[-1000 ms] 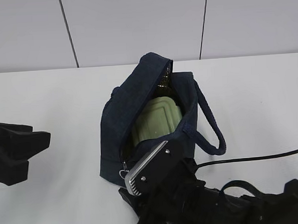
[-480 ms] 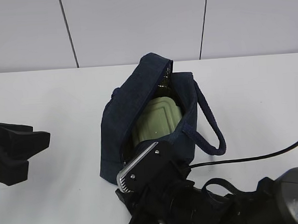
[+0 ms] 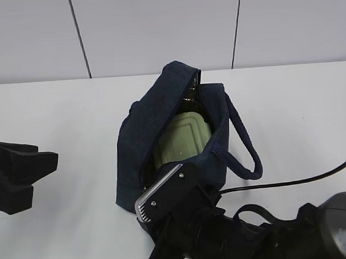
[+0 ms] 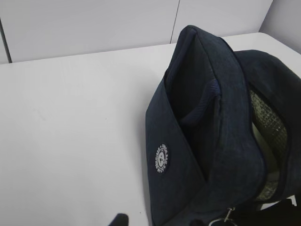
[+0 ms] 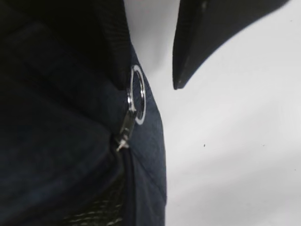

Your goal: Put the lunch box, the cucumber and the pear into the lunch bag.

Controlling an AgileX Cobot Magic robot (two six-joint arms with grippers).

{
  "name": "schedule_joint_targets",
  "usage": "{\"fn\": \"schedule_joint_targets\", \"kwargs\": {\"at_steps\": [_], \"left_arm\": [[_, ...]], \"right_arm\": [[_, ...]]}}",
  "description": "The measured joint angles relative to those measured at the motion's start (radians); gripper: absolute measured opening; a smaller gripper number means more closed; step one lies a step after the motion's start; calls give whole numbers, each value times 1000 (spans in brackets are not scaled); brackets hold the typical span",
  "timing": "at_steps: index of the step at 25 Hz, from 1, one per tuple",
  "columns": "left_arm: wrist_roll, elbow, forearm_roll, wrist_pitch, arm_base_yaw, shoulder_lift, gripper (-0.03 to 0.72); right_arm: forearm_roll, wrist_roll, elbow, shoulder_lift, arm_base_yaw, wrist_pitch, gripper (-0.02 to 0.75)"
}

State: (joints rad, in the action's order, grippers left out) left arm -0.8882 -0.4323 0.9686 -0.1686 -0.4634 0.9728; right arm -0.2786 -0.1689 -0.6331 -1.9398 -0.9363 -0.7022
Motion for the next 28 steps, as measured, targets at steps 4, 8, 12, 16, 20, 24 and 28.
{"fn": "schedule_joint_targets", "kwargs": {"at_steps": [4, 8, 12, 16, 20, 24, 28], "left_arm": [[0, 0, 0, 0, 0, 0, 242], [0, 0, 0, 0, 0, 0, 242], [0, 0, 0, 0, 0, 0, 242], [0, 0, 0, 0, 0, 0, 242], [0, 0, 0, 0, 0, 0, 242], [0, 0, 0, 0, 0, 0, 242], [0, 0, 0, 0, 0, 0, 242]], "right_arm": [[0, 0, 0, 0, 1, 0, 241], [-20, 0, -20, -13, 2, 0, 238], [-31, 0, -53, -33, 2, 21, 235], [-32, 0, -57, -37, 2, 28, 235], [-32, 0, -59, -37, 2, 28, 235], [-32, 0, -59, -37, 2, 28, 230], [-34, -15, -59, -37, 2, 44, 88]]}}
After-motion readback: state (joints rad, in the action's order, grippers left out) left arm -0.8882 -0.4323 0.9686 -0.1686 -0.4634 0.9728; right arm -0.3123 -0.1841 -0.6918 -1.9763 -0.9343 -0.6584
